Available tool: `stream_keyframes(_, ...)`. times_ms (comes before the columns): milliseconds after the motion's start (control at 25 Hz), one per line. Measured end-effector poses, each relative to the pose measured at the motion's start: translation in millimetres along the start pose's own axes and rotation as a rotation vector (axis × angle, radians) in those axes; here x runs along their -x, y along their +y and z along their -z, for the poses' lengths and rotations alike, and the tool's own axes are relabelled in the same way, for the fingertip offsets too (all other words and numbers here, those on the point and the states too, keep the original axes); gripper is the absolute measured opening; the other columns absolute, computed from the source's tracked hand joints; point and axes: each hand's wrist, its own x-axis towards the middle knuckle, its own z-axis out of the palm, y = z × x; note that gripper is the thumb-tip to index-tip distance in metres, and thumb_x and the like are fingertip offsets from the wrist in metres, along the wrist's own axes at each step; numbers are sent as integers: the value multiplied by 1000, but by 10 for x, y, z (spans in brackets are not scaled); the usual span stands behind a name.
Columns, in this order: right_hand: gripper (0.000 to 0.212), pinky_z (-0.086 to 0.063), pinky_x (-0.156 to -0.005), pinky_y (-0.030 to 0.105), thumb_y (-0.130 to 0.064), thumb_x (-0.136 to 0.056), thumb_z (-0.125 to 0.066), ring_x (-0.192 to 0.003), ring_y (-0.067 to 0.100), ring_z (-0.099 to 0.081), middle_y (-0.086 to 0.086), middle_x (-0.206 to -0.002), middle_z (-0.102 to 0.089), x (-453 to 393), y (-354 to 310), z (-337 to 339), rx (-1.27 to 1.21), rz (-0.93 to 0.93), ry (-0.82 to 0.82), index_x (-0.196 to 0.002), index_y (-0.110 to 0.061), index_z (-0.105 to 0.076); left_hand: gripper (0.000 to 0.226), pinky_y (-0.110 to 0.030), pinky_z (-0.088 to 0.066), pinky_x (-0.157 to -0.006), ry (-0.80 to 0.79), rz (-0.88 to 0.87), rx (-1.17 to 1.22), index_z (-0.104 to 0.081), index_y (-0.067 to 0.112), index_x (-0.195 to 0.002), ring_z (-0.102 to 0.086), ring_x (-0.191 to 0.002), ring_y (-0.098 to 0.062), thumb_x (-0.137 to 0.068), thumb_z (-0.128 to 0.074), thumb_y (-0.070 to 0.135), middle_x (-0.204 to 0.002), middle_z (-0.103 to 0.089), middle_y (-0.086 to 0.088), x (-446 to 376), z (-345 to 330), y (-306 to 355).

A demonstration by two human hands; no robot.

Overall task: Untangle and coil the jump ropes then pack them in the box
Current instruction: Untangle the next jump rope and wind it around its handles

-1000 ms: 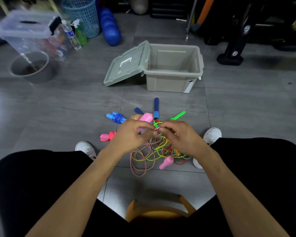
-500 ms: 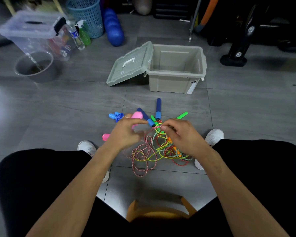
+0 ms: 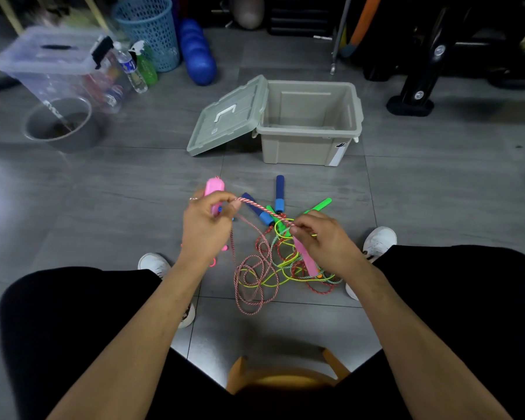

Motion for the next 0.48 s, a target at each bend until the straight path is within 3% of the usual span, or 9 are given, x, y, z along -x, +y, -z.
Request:
stream_keyframes(80, 18, -35, -62, 23, -24, -96, -53, -70, 11, -49, -2, -78, -54, -8, -24, 11, -55, -55, 36, -88, -12, -64, 25, -53, -58, -66, -59, 73, -86, -68, 50, -98, -69, -78, -37, -82, -68, 31, -119, -58, 1, 1, 4, -59)
stream_keyframes(160, 20, -42, -58, 24, -25, -95, -54, -67, 11, -52, 0, -78, -61, -21, -41, 30, -205, -198, 82, -89, -10, -66, 71, -45, -57, -73, -187, 93, -249, -27, 68, -131, -69, -82, -28, -87, -61, 26, -129, -52, 7, 17, -17, -107)
stream_keyframes(200, 20, -49, -61, 26, -24, -95, -55, -70, 12, -56, 2, -81, -65, -31, -51, 33, -325, -283, 94, -90, -9, -67, 84, -40, -55, -70, -228, 80, -297, -7, 64, -139, -69, -78, -25, -89, -57, 19, -122, -56, 3, 53, -67, -128)
stream_keyframes(240, 19, -54, -63, 28, -22, -95, -56, -75, 14, -60, 4, -85, -67, -34, -70, 24, -462, -366, 94, -91, -8, -67, 87, -37, -53, -66, -246, 83, -289, 0, 51, -146, -67, -74, -23, -91, -55, 12, -114, -61, -2, 115, -134, -111)
stream_keyframes(320, 18, -59, -62, 33, -20, -95, -56, -78, 18, -64, 6, -85, -67, -32, -111, -32, -725, -502, 102, -89, -7, -67, 66, -36, -55, -70, -251, 93, -132, -28, 21, -147, -66, -73, -16, -90, -58, 5, -107, -66, -6, 224, -261, -94)
stream_keyframes(400, 18, -60, -65, 40, -18, -95, -56, -76, 21, -64, 10, -84, -64, -41, -136, -80, -903, -567, 162, -83, -9, -65, 37, -34, -55, -80, -286, 42, -76, -53, 23, -123, -67, -83, -10, -90, -62, 8, -104, -70, -4, 287, -345, -75)
stream_keyframes(480, 18, -59, -67, 41, -18, -95, -56, -74, 20, -62, 13, -83, -60, -62, -172, -117, -1003, -570, 232, -81, -9, -63, 29, -35, -52, -74, -356, -30, -128, -54, 33, -120, -65, -83, -11, -95, -58, 21, -99, -71, -6, 325, -369, -44)
